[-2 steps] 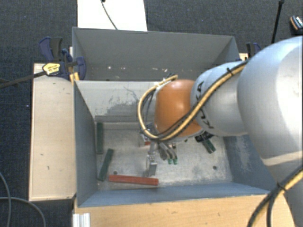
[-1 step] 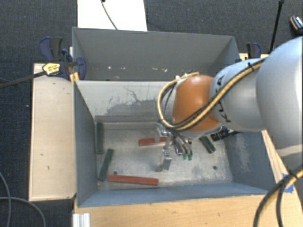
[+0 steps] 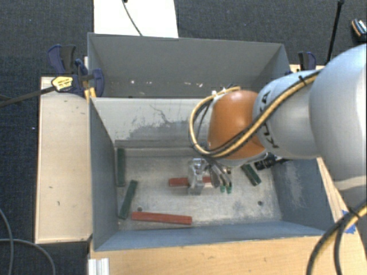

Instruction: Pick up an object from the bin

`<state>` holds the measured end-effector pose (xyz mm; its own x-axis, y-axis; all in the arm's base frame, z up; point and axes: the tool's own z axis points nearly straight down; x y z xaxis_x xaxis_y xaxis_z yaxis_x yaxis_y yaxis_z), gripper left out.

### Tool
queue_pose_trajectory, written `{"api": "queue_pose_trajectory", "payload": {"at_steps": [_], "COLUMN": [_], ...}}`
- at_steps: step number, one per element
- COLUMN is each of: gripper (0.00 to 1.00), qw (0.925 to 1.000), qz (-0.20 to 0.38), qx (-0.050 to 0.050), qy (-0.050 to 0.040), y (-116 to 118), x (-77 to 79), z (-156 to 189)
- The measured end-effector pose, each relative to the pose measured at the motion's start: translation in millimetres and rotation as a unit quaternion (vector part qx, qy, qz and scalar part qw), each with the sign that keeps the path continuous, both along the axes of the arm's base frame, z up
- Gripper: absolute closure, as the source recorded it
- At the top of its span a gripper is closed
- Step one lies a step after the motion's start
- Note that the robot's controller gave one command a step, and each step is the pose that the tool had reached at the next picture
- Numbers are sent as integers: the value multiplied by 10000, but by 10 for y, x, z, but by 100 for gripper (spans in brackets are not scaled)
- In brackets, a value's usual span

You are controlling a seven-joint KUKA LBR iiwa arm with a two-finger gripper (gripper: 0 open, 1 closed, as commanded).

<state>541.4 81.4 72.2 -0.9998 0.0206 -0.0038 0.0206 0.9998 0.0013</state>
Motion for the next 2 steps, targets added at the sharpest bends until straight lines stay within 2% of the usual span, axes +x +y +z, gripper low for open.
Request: {"api": "queue_pose_trajectory", "payload": {"at_steps": [1, 2], "gripper": [100, 0], "qw": [9899, 9902], "qz": [1418, 1398], "qx": [-9, -5], "qy": [-33, 8], "y": [1, 1], "x": [304, 285], "z": [1393, 1356]}}
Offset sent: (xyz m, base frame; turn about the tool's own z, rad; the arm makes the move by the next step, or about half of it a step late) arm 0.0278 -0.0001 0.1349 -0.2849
